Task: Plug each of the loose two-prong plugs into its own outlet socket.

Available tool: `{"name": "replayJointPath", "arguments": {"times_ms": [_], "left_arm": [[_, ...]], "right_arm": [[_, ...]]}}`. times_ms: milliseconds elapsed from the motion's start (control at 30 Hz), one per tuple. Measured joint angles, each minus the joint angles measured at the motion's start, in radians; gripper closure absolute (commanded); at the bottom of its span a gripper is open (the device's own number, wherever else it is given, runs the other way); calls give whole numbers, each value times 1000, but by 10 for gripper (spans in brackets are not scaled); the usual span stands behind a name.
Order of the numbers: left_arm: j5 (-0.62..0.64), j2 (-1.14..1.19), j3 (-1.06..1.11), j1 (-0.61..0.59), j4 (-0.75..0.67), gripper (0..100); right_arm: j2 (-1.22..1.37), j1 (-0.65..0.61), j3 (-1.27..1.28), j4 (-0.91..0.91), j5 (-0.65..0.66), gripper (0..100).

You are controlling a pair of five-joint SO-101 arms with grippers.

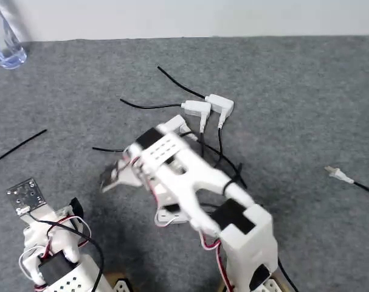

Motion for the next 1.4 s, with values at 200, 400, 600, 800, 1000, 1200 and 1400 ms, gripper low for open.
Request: {"name": "replayJointPath", "arguments": {"times_ms": [200,400,600,800,1000,1200,1400], "left_arm": [[0,0,0,43,0,728],[0,0,0,54,0,728],[0,0,0,54,0,728],[0,0,0,52,0,728],[0,0,0,52,0,728],[0,0,0,52,0,728],[0,0,0,52,0,728]], "right_arm": [[-35,265,18,-84,94,990],[-35,431,121,-153,199,990],[-35,454,244,-259,238,986],[-35,454,270,-284,238,868],[-35,453,275,-278,241,850],[-35,430,275,-265,241,851],[-35,427,275,-265,241,851]]}}
